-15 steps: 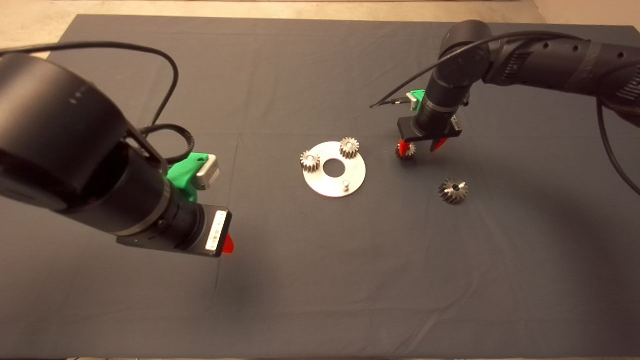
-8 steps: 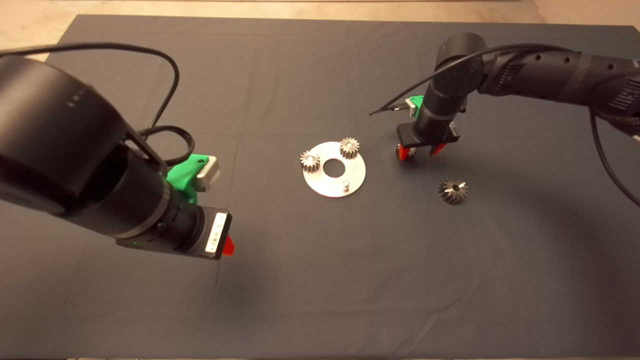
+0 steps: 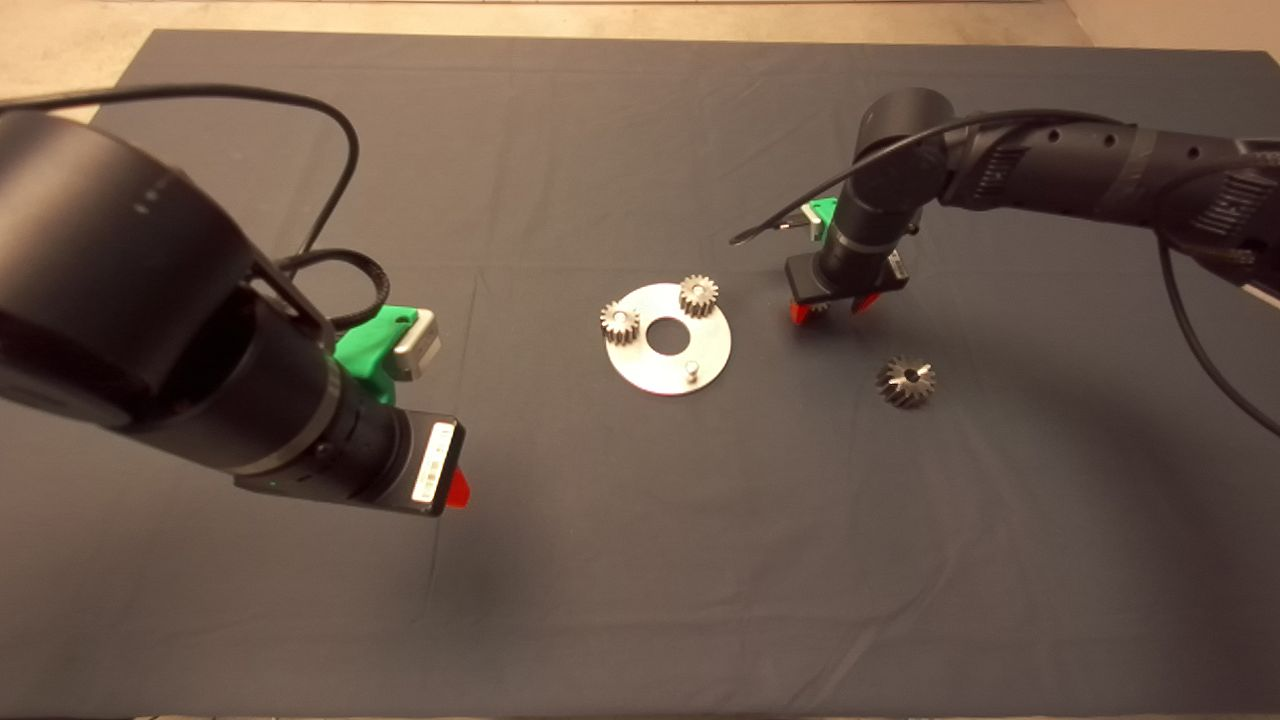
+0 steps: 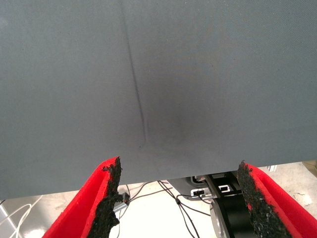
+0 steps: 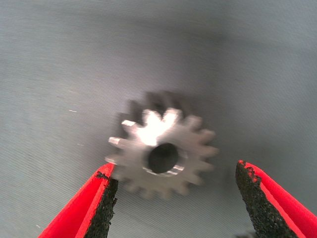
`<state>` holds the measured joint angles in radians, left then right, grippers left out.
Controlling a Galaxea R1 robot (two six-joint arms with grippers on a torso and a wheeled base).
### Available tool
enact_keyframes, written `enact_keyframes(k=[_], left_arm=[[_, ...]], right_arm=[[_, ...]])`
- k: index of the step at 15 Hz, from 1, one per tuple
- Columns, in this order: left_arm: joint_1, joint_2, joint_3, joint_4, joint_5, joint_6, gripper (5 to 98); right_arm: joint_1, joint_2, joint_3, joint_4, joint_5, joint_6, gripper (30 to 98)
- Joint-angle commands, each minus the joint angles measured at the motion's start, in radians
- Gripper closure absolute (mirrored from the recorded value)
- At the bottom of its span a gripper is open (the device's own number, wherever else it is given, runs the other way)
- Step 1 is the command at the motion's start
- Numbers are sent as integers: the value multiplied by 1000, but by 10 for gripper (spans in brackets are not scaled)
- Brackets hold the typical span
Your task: Remove an incorrectly installed larger gear and replace it with the correct smaller gear
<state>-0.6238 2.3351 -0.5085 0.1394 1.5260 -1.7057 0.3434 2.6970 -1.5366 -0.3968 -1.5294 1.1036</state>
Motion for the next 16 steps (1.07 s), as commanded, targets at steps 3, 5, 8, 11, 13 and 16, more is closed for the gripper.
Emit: enact_keyframes(k=[3,5,8,11,13,16], left_arm=[[-8,4,-1,18,115,-2,444],[-8,4,-1,18,114,-2,444],[-8,4,4,17,114,-2,444],[-8,4,7,17,114,-3,444],[-8,4,9,17,114,-3,444],[-8,4,9,17,114,-3,444]], right_arm=[[16,27,9,-91,-129,-4,657],[16,27,9,-96,-129,-4,657],[16,27,9,-109,-129,-4,657],[16,28,44,-122,-129,1,657],[14,27,54,-142,-129,2,657],[14,22,55,-149,-129,2,609]])
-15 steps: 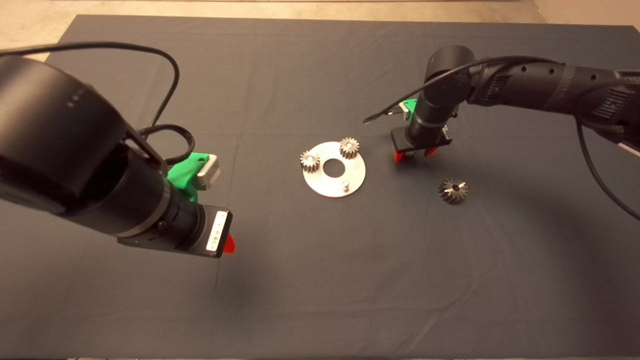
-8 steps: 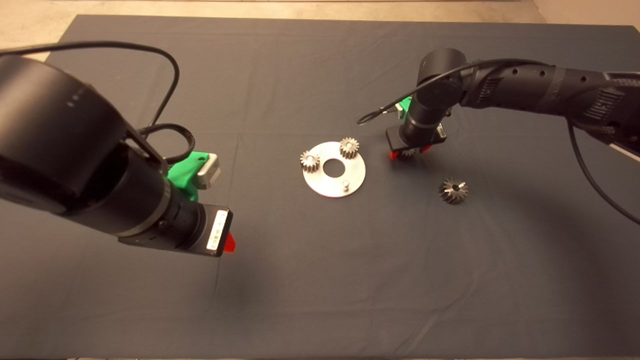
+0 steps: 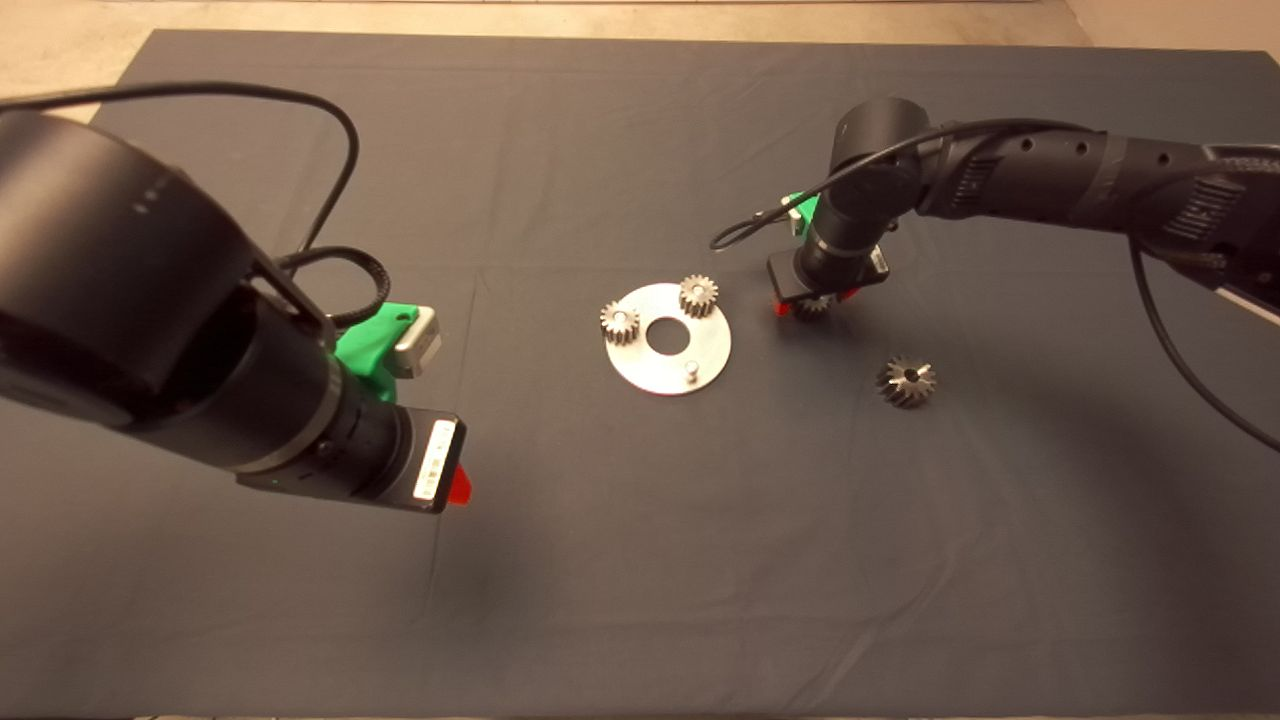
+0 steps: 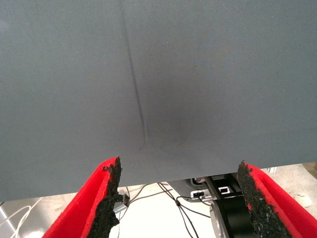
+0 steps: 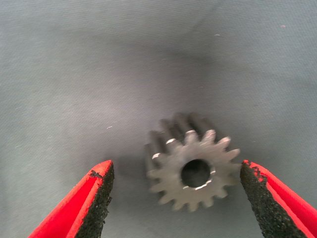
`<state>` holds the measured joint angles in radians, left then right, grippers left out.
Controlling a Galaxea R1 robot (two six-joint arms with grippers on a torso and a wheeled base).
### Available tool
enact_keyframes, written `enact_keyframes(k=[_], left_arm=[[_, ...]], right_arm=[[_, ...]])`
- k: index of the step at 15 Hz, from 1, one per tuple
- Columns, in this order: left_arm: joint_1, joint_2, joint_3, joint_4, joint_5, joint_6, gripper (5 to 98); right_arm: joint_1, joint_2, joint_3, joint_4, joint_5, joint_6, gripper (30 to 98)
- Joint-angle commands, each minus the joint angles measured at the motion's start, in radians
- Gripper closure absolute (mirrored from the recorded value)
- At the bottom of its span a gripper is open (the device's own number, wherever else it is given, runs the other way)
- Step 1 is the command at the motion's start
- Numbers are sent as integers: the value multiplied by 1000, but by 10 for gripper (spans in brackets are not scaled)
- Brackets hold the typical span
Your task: Remove an incorrectly installed larger gear and replace it with the correct smaller gear
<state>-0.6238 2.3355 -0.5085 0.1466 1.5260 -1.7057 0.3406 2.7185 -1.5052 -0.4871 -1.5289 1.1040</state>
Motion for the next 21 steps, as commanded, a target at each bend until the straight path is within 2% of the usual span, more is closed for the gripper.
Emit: enact_keyframes(k=[1,6,8,10,12,19,21], left_arm=[[-8,3,10,10,114,-3,444],[-8,3,13,10,114,-5,444],[-8,3,12,10,114,-3,444],[-8,3,13,10,114,-3,444],[-8,3,12,10,114,-3,444],[-8,2,15,10,114,-3,444],[-8,0,21,10,114,-5,444]], right_arm=[[18,-1,25,-59,-129,2,603],[18,1,27,-65,-129,2,602],[17,2,28,-65,-129,8,557],[17,-1,48,-65,-129,8,554],[17,-8,48,-74,-129,8,504],[15,-22,47,-91,-129,10,526],[15,-50,47,-102,-129,8,585]])
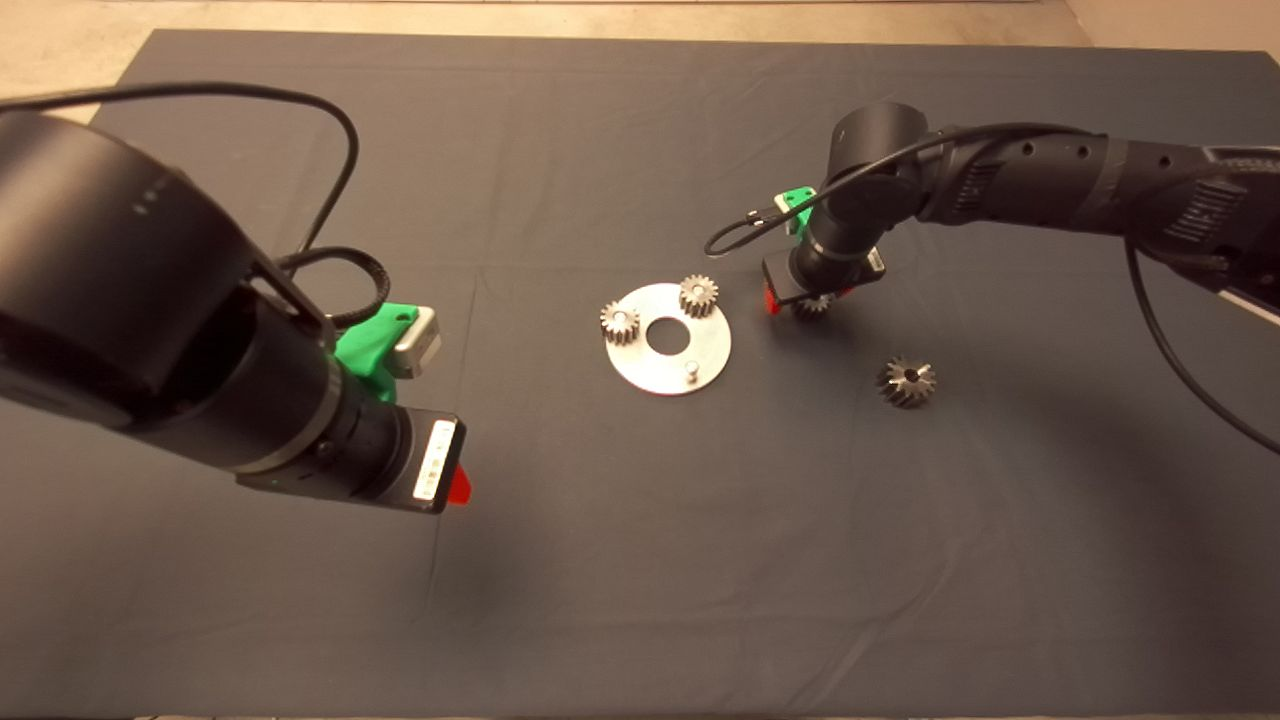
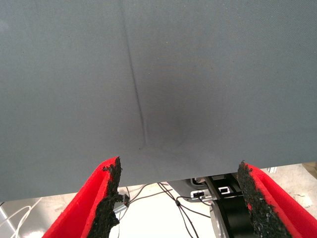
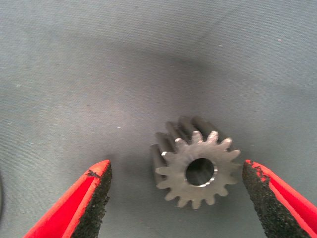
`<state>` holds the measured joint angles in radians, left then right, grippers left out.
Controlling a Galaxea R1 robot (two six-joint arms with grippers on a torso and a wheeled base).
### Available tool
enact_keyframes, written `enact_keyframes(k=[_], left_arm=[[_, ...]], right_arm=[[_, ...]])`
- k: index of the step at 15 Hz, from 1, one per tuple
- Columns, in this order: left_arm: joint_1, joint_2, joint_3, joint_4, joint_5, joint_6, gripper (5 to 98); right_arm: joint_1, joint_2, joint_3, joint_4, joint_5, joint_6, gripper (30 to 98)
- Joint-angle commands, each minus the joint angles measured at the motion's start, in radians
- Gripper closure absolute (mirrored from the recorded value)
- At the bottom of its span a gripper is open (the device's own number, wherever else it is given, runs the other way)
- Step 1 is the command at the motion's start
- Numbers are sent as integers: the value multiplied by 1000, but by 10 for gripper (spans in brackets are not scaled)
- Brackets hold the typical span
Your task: Remove an incorrectly installed larger gear and replace it with the correct smaller gear
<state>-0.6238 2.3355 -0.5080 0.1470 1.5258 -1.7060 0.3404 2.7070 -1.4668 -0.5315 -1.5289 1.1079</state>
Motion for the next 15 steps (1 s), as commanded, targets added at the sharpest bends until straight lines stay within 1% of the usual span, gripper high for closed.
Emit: enact_keyframes(k=[1,4,6,8,15], left_arm=[[-8,2,21,9,114,-4,444],[-8,3,19,9,114,-4,444],[-8,3,19,9,114,-4,444],[-8,3,21,9,116,-4,444],[-8,3,21,9,114,-4,444]], right_arm=[[16,-51,10,-58,-129,4,588],[8,-101,42,-68,-129,4,588],[-1,-111,42,-76,-129,6,588],[-14,-107,48,-93,-129,6,588],[-13,-100,88,-94,-129,10,588]])
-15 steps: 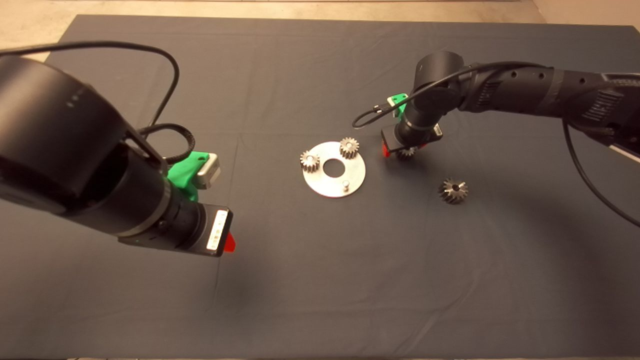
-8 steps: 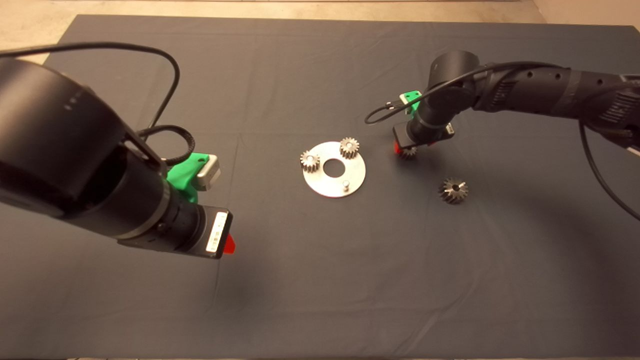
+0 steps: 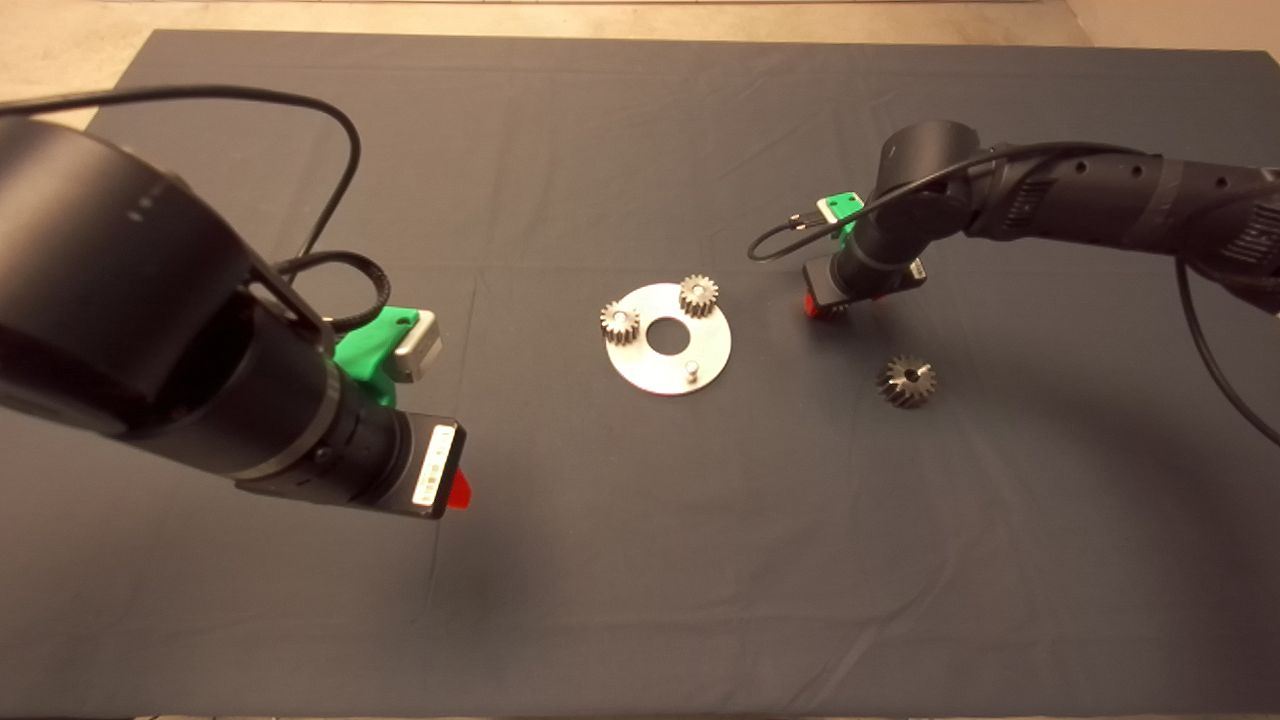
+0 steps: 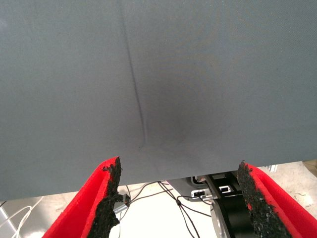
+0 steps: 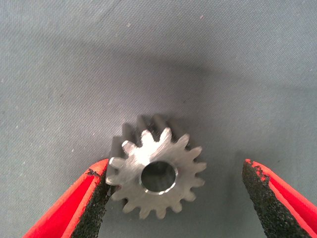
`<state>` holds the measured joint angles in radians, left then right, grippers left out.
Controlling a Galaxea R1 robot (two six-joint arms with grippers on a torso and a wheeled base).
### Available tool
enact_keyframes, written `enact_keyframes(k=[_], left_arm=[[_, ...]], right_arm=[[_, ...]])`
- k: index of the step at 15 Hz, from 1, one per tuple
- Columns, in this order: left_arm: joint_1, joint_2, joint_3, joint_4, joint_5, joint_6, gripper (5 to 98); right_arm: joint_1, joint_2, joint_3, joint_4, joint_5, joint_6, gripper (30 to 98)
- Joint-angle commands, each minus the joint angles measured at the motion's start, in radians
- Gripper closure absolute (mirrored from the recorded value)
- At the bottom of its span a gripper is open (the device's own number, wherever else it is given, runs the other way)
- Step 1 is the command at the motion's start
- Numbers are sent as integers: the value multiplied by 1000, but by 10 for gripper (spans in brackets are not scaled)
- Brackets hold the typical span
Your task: Remove an incorrectly installed larger gear and replace it with the correct smaller gear
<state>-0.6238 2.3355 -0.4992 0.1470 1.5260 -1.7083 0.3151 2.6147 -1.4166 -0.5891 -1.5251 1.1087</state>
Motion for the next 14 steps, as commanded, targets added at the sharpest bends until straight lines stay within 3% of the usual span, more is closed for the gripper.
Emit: enact_keyframes(k=[1,3,7,14], left_arm=[[-8,3,12,9,115,-2,444],[-8,3,12,9,115,-2,444],[-8,2,12,9,115,-2,444],[-8,2,12,9,115,-2,444]], right_arm=[[13,-3,41,-38,-133,10,588],[13,15,42,-63,-133,11,590],[13,36,68,-83,-133,11,671],[15,19,74,-124,-133,12,671]])
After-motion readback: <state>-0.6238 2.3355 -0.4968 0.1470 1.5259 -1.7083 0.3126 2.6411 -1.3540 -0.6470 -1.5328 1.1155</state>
